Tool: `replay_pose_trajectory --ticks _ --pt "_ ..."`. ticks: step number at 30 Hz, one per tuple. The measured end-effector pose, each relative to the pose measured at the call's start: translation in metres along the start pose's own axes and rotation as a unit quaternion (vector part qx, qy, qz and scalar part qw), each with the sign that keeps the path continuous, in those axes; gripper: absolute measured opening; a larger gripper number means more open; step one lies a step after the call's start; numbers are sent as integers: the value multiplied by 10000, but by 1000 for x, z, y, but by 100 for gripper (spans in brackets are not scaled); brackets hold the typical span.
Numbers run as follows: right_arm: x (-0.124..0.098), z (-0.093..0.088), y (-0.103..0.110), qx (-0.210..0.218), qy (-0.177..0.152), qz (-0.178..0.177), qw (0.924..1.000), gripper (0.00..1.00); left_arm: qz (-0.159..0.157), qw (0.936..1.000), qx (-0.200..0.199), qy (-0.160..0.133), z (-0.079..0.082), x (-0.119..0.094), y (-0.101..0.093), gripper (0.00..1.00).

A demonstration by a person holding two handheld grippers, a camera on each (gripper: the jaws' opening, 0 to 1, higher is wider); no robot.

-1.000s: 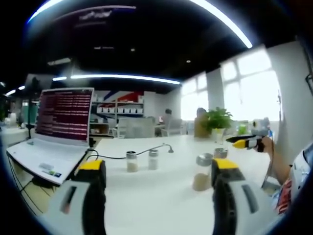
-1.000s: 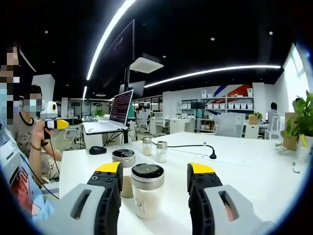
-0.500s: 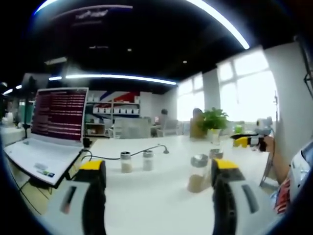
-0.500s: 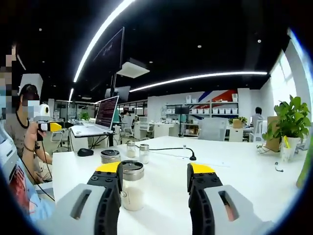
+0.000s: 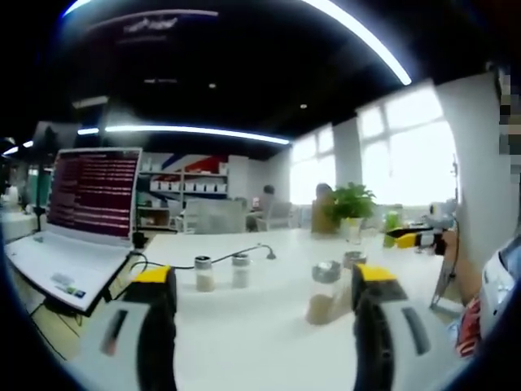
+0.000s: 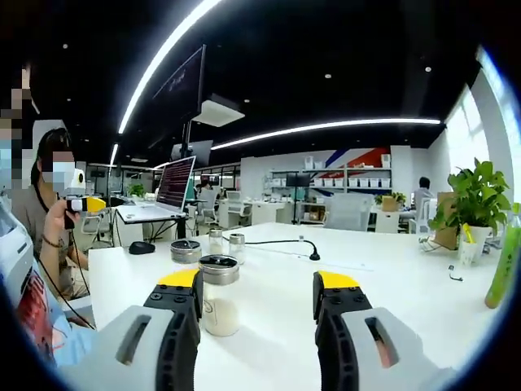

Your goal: Rotate the seasoning bottle until the label or dispensing opening points toward the visible target arrow and the bottle remains upright within the marked orientation range

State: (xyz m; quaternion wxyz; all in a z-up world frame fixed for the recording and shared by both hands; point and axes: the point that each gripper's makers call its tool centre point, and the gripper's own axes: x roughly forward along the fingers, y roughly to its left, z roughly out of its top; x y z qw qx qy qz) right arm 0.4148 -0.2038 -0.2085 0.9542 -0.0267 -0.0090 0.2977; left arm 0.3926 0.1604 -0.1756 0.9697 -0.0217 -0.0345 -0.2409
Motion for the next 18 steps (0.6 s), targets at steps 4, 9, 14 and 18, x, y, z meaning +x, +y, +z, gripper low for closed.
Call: replay_pose_trajectory --ticks 4,9,14,18 --pt "-4 6 -1 -38 -162 -24 9999 55 -144 9996 -200 -131 4 1 -1 87" --pt "-6 1 -2 -79 -62 -69 9999 56 -36 10000 -62 69 -4 9 -1 90" --pt "-15 -5 -16 -259 119 -381 9989 56 -68 9998 141 -91 4 11 -7 90" --pt "-25 -3 -23 -215 46 -516 9984 56 -114 9999 98 -26 3 14 -13 89"
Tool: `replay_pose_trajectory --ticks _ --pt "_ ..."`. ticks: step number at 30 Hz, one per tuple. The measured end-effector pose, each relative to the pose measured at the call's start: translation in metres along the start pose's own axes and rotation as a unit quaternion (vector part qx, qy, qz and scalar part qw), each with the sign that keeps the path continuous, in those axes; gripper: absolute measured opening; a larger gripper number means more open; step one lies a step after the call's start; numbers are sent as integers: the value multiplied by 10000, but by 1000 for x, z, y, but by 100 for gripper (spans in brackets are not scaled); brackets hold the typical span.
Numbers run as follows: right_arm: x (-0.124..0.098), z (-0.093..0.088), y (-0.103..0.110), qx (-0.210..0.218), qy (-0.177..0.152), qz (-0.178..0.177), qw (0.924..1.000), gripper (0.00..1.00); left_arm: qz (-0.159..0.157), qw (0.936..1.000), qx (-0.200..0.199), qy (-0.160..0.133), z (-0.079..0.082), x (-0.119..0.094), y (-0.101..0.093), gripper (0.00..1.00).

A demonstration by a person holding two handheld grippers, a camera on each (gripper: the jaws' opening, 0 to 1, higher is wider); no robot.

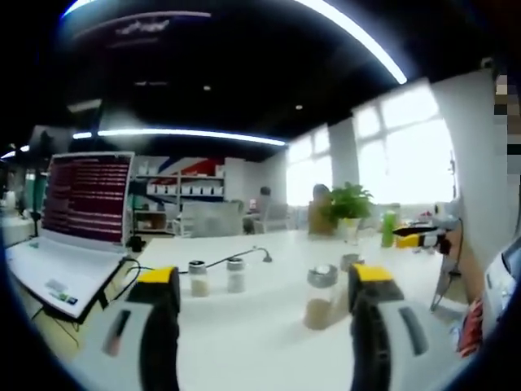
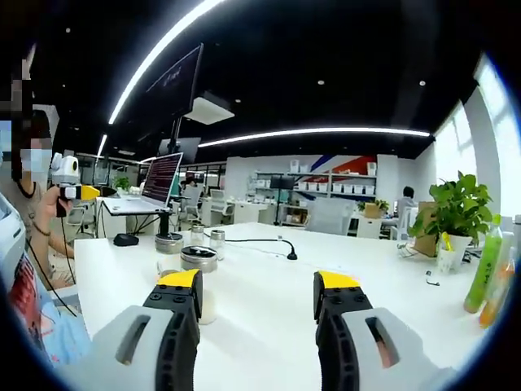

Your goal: Rotate the seasoning bottle until the label or dispensing opening points toward the visible target arrow and the bottle remains upright within the marked orientation range

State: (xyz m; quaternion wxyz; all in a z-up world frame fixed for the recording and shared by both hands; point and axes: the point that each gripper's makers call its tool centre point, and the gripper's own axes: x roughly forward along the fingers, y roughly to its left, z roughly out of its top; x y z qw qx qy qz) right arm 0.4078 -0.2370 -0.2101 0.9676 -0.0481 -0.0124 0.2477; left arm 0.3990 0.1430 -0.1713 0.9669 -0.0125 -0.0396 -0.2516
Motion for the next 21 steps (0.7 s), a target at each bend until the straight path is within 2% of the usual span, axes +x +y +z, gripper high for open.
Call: replay_pose_trajectory --ticks 3,6,12,15,18,21 --pt "-3 0 -2 -75 17 -64 9999 56 -152 9998 -78 -31 3 1 -7 86" --pt "-3 0 -7 7 10 -180 9998 65 -185 9998 -81 13 3 7 -10 85" --pt "-7 4 -10 -72 -40 -289 9995 64 -241 9997 -27 -30 12 21 -3 86" --pt "-9 6 -11 -99 -63 -311 9994 64 -303 9991 -173 -255 23 32 4 86" --pt "-9 6 -10 -146 -65 -268 9995 65 -337 9989 -197 -244 25 42 5 86" --pt "-8 8 -12 -88 -116 -304 9994 65 -261 9994 -16 -206 26 53 10 86"
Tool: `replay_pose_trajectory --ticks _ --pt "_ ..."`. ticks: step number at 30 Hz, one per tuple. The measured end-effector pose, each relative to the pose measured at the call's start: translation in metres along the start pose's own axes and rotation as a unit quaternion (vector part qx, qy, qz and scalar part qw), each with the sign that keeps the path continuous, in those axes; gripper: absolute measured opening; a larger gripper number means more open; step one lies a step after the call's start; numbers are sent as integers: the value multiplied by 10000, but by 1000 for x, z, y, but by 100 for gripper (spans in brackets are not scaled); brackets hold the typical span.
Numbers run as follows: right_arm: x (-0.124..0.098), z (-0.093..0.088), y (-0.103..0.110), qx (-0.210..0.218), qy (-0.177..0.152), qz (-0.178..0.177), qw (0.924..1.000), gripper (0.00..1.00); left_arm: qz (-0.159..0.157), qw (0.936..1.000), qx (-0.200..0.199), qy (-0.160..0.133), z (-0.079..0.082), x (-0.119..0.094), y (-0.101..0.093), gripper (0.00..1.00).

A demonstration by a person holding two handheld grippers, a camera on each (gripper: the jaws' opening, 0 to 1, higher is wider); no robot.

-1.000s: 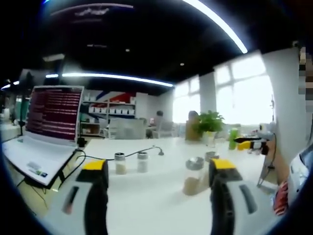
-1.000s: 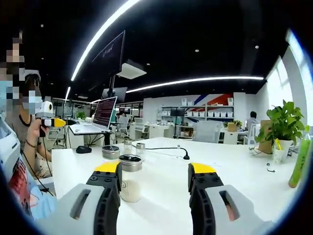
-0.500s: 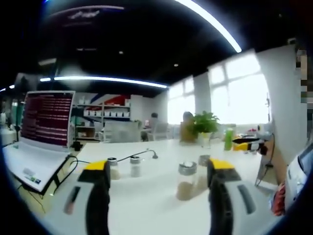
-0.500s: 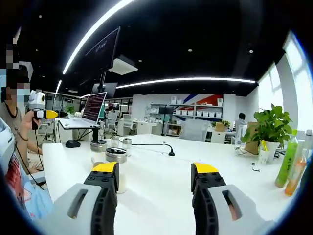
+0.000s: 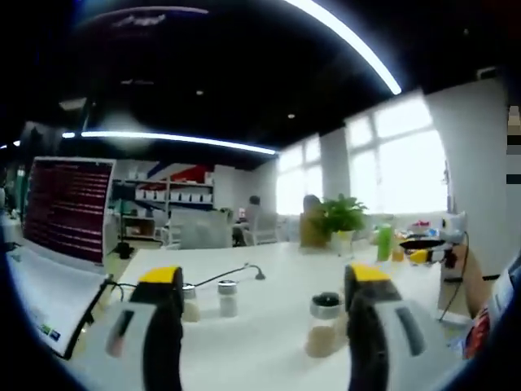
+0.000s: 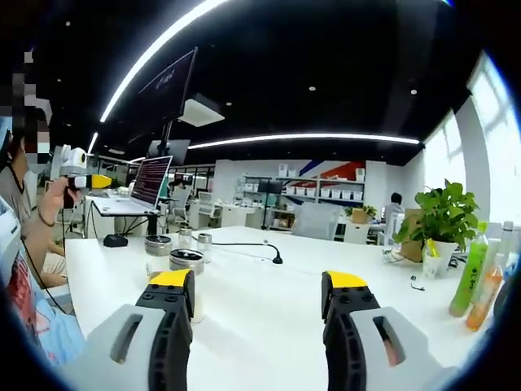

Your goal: Rotate the seasoning bottle until the label or dispensing opening points toward the visible target arrow and the bottle remains upright within the marked orientation range

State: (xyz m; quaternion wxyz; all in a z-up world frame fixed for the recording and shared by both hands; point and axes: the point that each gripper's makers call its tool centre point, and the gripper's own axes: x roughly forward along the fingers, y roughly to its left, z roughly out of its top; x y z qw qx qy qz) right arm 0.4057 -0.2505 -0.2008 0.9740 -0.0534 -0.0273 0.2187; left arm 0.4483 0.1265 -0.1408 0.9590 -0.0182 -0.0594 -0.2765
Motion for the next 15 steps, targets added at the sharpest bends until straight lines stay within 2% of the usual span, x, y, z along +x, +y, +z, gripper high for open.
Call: replay_pose_trajectory --ticks 2,4,6,7,11,13,15 --pt "0 1 0 11 -11 7 10000 67 -37 10000 5 -5 2 5 1 86" --pt "0 0 -4 53 2 -83 10000 75 -77 10000 -26 -47 4 11 0 86" --pt "0 0 -8 7 29 -197 9998 81 -143 9984 209 -504 20 19 -1 85" --pt "0 0 -9 0 25 -219 9998 82 -103 9978 238 -610 24 22 -1 83" --pt "-3 3 -13 6 -51 -308 9995 87 -244 9989 167 -351 22 38 -7 85" --pt "-5 4 -15 -47 -51 -347 9994 87 -209 9983 394 -378 26 46 -7 85" --pt "-5 4 -14 -96 -29 -341 9994 87 -218 9981 434 -381 29 56 -6 86"
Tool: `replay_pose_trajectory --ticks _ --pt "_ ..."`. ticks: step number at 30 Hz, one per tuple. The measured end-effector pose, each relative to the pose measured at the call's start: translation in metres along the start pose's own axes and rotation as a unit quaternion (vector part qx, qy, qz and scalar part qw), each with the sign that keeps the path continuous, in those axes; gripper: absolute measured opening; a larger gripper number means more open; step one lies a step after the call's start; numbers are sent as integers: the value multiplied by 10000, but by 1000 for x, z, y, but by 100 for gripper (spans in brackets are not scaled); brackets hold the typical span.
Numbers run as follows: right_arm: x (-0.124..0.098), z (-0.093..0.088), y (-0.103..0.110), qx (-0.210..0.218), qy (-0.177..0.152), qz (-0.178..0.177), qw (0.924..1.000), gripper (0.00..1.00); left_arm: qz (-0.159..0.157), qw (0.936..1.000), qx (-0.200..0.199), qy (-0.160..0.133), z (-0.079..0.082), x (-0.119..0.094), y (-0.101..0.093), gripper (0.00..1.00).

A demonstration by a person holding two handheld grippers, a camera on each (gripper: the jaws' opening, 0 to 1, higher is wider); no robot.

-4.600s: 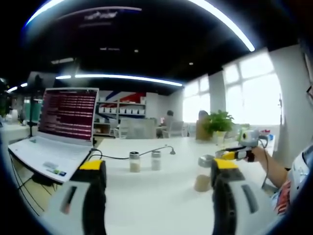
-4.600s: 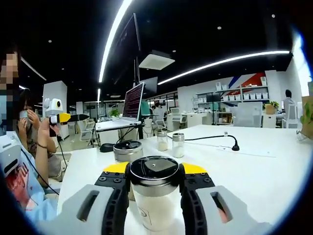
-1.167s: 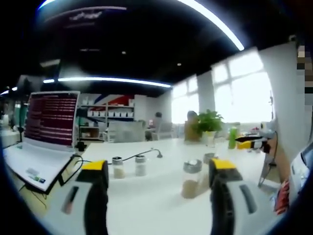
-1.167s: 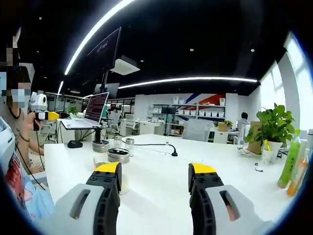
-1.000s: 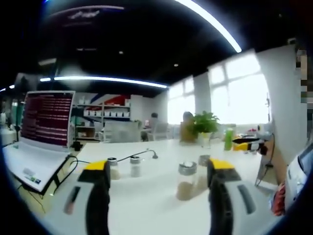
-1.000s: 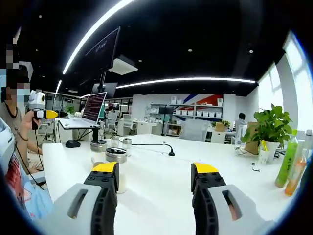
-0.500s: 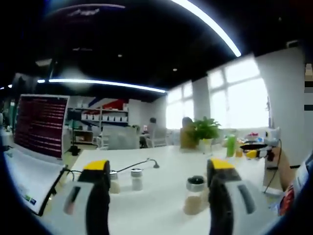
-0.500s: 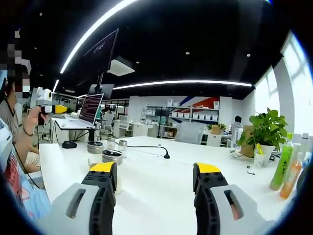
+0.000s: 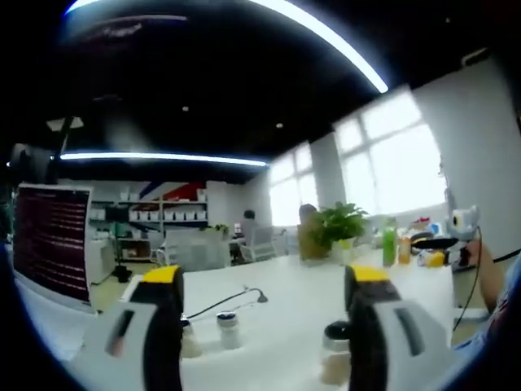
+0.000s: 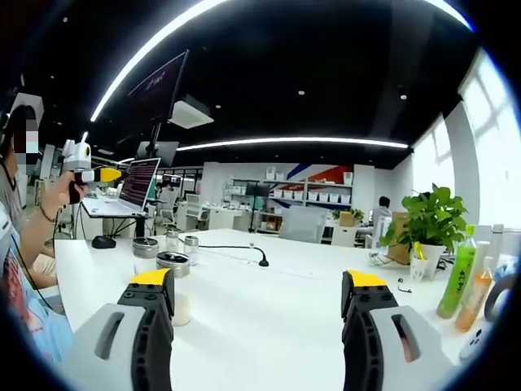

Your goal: Rotate the seasoning bottle until the label or dispensing opening points toward the visible target arrow and the bottle remains upright within the marked orientation range

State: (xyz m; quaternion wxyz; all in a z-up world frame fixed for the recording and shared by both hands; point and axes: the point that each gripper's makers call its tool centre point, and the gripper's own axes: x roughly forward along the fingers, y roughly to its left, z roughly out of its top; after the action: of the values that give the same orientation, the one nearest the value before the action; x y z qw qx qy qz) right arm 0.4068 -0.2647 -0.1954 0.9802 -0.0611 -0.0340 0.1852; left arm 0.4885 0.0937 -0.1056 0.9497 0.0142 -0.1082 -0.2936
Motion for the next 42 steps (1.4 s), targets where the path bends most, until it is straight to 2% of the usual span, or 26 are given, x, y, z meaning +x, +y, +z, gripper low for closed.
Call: replay_pose_trajectory --ticks 2,3,6,8,11,16,17,20,24,28,32,36,40,42 --pt "0 0 1 -8 -1 23 10000 87 -46 10000 -11 -63 2 9 0 86" --pt "0 1 2 -9 -4 45 10000 86 -49 9998 128 -169 6 14 1 86" --pt "0 3 6 -4 -41 153 9999 85 -19 9998 180 -110 5 26 5 86" --pt "0 6 7 -21 -75 178 9998 85 -138 9999 19 -36 2 35 4 86" --pt "-1 7 5 -59 -92 144 9998 85 -108 9999 5 43 -4 60 9 86" --pt "-6 11 -1 -24 -169 48 9998 84 -121 9995 -162 236 -24 93 14 84" --pt "-7 13 -3 -28 -195 8 9998 84 -82 9994 -83 340 -31 98 15 84" --pt "-9 13 -9 -159 -178 -132 9996 86 -57 9993 31 364 -43 111 17 85" --pt "-12 15 -13 -231 -193 -230 9993 86 -33 9989 -321 337 -58 124 24 85" --pt "-14 17 -13 -200 -224 -216 9993 85 31 9981 -547 288 -75 135 34 84" --pt "-16 18 -14 -198 -240 -238 9992 85 64 9986 -408 331 -92 143 41 84" --pt "-16 19 -16 -195 -239 -259 9992 84 48 9972 -680 316 -105 147 45 84" --pt "-17 18 -17 -198 -229 -252 9992 84 131 9975 -622 319 -120 153 51 84" --pt "-17 19 -16 -205 -236 -249 9992 84 138 9966 -755 303 -129 157 51 84"
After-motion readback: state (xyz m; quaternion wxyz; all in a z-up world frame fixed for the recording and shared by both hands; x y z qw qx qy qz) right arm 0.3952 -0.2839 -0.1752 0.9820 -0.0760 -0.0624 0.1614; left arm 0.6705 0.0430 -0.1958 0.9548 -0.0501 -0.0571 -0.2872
